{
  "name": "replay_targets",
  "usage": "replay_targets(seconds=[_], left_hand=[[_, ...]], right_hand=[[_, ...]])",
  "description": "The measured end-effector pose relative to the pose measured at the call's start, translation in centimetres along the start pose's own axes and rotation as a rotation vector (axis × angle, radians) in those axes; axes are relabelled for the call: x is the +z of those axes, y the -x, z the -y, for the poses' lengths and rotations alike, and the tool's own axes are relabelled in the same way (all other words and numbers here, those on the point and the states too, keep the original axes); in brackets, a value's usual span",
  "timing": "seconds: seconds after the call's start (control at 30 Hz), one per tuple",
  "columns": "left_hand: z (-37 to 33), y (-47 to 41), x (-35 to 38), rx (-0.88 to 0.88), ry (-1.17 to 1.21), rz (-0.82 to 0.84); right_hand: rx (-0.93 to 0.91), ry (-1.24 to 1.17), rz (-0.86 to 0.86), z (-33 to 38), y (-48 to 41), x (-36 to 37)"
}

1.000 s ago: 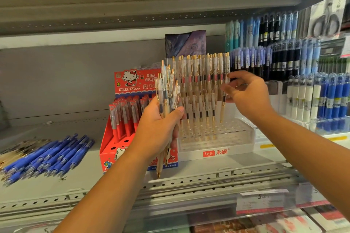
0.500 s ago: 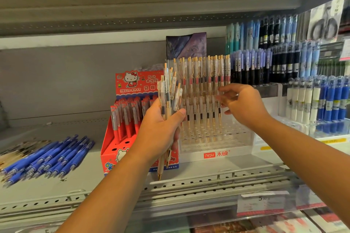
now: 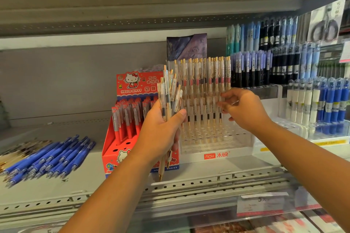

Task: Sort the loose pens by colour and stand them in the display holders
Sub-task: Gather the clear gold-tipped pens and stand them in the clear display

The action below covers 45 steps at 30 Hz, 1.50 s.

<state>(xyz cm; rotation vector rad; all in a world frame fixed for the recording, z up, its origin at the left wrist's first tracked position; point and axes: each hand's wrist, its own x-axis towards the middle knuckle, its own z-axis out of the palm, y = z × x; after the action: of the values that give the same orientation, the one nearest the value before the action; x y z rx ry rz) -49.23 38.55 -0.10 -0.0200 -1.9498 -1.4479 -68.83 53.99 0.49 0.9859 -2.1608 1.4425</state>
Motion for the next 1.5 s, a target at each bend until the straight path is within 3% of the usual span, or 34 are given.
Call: replay_targets(seconds=[0.5,0.63,0.73,0.83,1.03,1.23,1.5], left_hand=[[-0.8,0.3,0.2,0.065,0.035,-0.041],[-0.9,0.1,0.9,0.064,-0.009,-0.053],[-1.1,0.2,2.3,0.071,-0.031,-0.040],[-1.2,0.2,3.9,0.096,-0.043,0.005],[-1.5,-0.2,5.6,0.104,-0.037,0.009],[-1.3,-0.5,6.5,0.094,-0.011,-0.121],[-1.4,-1.1,6.3,0.076,-0.030,-0.248]], right_hand=[[0.017,0.051,-0.091,0.6,1.3,-0.2],[-0.134,-0.142,-0.140,2.7,2.3,-0.6],[-0.179,-0.440,0.059,4.8,3.2,-0.8],[-0.104,-0.674,0.215,6.4,3.9,-0.6],[-0.038,-0.706,0.240,6.7,3.4,-1.3],[0.057,-0.859,0.267,5.2,2.5,-2.1],[0.117,-0.964,0.125,3.2,-0.1,-3.9]])
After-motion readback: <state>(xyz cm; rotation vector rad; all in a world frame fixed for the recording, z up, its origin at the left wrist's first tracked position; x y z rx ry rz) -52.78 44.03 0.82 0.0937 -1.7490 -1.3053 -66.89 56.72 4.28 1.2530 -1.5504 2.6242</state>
